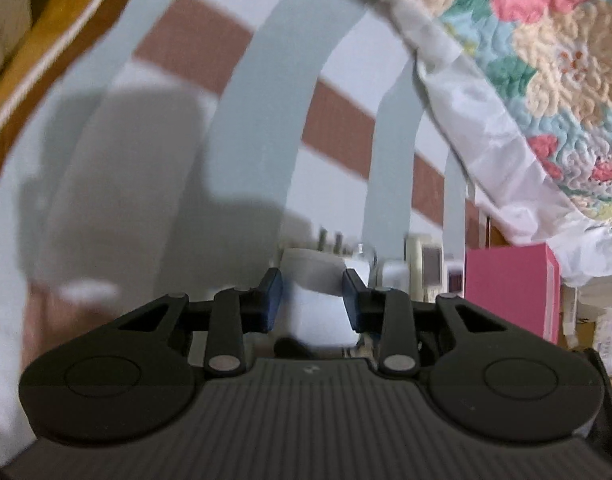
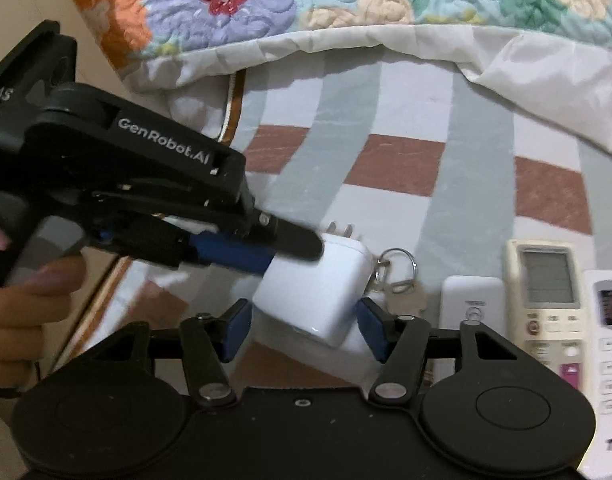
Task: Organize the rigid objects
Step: 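Close the left gripper on the small white cube charger and lift, then carry the cube charger into the pink box and open the left gripper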
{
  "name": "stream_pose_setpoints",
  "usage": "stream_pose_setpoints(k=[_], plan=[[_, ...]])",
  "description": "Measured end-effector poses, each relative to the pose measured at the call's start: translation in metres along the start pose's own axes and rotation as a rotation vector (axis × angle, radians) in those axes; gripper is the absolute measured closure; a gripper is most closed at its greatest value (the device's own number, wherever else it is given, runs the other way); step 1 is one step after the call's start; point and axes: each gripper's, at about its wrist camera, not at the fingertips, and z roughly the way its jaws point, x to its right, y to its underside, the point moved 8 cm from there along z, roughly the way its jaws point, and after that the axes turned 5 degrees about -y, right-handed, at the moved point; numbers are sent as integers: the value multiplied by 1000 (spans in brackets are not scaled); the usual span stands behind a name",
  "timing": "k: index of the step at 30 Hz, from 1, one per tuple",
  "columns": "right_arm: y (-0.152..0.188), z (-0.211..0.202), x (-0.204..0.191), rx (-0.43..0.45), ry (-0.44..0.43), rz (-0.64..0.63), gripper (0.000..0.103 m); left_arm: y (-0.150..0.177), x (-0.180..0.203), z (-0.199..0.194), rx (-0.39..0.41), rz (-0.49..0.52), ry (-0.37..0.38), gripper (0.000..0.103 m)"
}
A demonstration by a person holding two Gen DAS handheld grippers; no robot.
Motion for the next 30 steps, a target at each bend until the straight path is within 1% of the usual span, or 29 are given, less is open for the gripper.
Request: stream_pose_setpoints(k=[2,3,5,7,8,9,10,12,14,16,17,21,23,24,26,28,30], plan=[[6,-3,-2,-18,26,-40,34,11,1,1,-26,-13,1,72],[9,-4,-4,-24,39,-62,31,17,4,2,-41,-12,-2,72],[15,-5,-7,-30,71,-109,27,25,9,4,-54,-10,-10,70],[20,-3,-10,-25,101,-165,27,28,11,4,-37,2,-33,69],[21,-2,-10,-21,114,-181,29,28,12,3,-35,9,-40,68],[22,-1,-9,-16,131,-198,33,28,12,3,-34,12,-42,67],[22,-1,-7,-9,136,-194,34,30,11,5,-39,6,-37,65],[19,-5,-2,9,123,-149,41,31,8,8,-44,-22,-26,58],[19,-9,3,10,111,-100,41,32,8,10,-48,-35,-16,58],[21,-10,5,10,105,-83,41,35,11,9,-39,-29,-20,59],[21,-10,5,9,101,-83,41,36,13,8,-30,-26,-22,64],[24,-18,7,13,85,-28,41,43,27,0,15,49,-55,69],[27,-30,-2,30,141,-102,41,50,34,-9,23,37,-37,69],[28,-38,-5,45,147,-116,41,54,38,-15,33,46,-35,69],[28,-54,-7,71,120,-101,41,64,51,-28,74,107,-43,69],[27,-68,-9,93,132,-143,41,71,66,-39,106,161,-38,70],[25,-85,-7,116,146,-150,41,77,81,-48,135,212,-19,70]])
